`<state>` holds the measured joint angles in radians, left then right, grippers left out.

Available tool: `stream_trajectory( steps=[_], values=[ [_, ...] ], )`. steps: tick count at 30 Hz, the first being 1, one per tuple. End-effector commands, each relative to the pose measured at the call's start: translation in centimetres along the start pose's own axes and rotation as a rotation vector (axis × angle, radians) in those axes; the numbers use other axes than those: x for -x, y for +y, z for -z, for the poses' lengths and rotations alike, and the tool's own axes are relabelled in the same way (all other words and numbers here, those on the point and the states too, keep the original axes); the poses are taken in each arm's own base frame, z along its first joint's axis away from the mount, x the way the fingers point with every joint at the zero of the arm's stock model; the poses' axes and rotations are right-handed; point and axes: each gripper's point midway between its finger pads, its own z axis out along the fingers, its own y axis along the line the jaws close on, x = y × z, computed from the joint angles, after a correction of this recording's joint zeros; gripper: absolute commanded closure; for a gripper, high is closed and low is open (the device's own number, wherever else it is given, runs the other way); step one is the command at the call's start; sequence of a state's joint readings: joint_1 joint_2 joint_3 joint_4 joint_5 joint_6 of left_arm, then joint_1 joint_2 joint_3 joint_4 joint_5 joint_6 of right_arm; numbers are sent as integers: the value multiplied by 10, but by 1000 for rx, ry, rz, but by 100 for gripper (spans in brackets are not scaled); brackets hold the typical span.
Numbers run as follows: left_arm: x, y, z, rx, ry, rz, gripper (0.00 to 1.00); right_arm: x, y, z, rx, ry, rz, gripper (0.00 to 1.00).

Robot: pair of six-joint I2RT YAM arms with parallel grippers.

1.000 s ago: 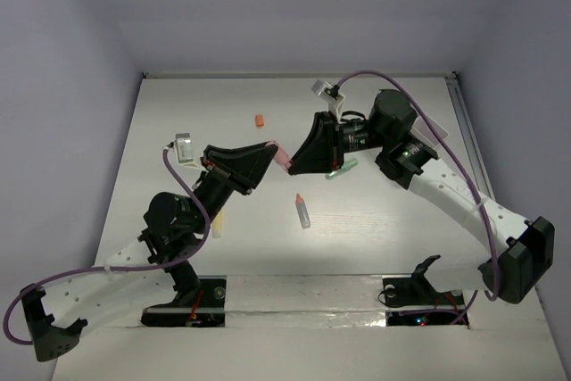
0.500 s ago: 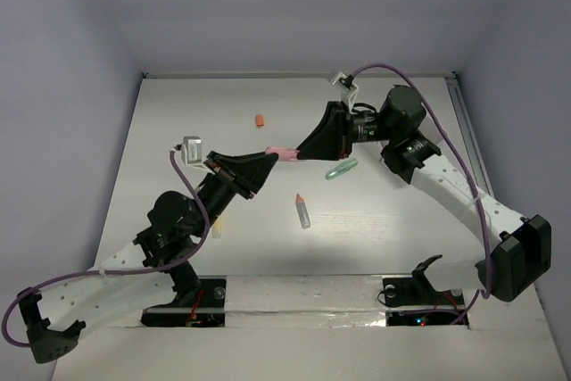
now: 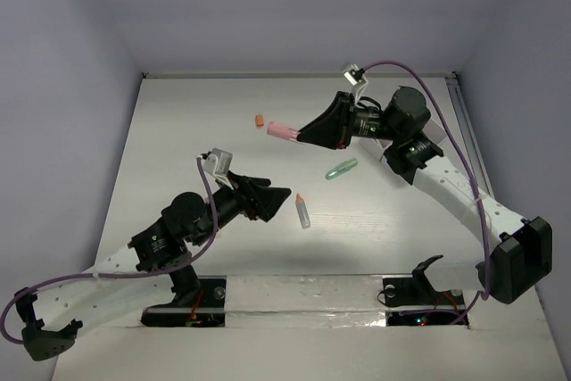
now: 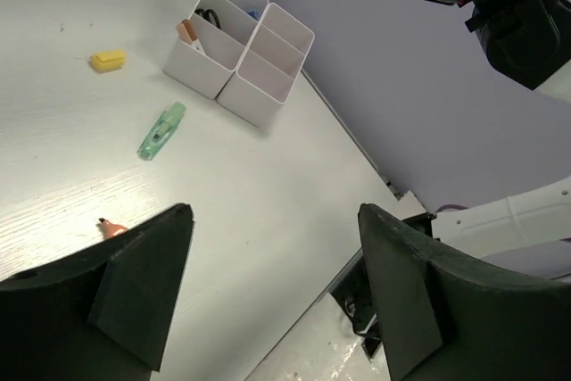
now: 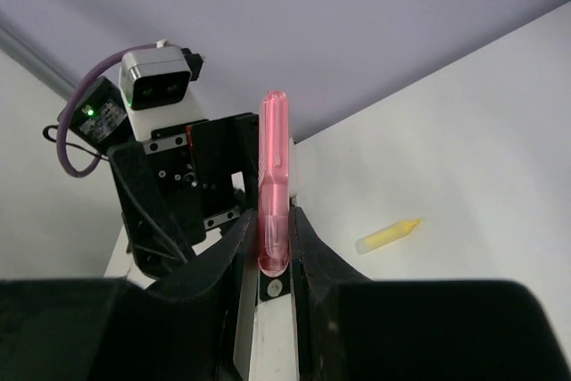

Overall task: Sort the stationery into containers
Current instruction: Place the pen in the storage box.

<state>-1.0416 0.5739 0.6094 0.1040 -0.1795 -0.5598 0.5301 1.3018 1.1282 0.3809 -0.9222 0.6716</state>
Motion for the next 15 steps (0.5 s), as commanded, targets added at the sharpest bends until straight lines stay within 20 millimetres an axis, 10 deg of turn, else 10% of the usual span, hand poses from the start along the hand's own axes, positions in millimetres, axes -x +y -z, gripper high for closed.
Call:
stream_trajectory(
  steps=[1,8,15],
  values=[
    [12,-6,10,-19,-22,-27,28,19,3,2,-4,-68,68,100],
    [26,-7,20,-7,-42,-75,18,20,-63,38,-277,-69,19,100],
    [53,-8,43,21,-55,-185,1,9,-146,140,-793,-37,-64,100]
  ],
)
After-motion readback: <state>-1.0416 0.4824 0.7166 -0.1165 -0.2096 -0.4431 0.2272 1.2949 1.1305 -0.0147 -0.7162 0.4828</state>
